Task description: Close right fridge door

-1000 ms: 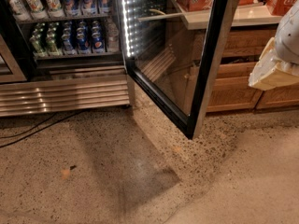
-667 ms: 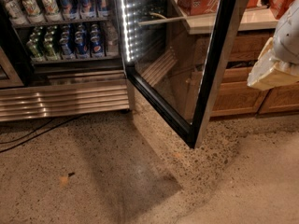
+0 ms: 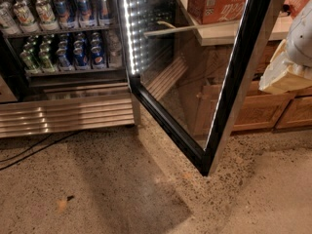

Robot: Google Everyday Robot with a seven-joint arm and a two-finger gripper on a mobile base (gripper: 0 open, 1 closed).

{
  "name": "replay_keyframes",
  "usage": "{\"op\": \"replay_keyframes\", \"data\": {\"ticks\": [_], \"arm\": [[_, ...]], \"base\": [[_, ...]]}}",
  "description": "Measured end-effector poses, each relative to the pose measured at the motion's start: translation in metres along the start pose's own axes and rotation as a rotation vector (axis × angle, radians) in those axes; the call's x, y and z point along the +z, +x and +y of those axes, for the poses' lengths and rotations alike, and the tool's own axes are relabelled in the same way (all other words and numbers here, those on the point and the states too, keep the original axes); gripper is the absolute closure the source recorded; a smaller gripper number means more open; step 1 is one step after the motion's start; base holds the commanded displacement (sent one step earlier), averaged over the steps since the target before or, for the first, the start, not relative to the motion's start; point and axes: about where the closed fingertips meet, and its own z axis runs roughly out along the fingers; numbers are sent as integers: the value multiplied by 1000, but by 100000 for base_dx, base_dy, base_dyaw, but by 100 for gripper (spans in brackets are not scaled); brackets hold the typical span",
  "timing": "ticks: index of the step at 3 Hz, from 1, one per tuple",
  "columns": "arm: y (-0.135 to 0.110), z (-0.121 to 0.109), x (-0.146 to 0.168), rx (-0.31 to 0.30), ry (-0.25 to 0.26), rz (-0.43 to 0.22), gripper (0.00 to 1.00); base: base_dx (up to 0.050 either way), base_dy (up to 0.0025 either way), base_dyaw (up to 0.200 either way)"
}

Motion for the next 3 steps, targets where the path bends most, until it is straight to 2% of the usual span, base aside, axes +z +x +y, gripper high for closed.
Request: {"op": "replay_keyframes", "data": {"ticks": [1, 2, 3], "arm": [[0, 0, 0, 0, 0, 0, 100], [0, -1, 0, 1, 2, -1, 100], [18, -21, -2, 50, 20, -18, 100]], "base": [[4952, -1, 24], [0, 0, 0], [0, 0, 0]]}}
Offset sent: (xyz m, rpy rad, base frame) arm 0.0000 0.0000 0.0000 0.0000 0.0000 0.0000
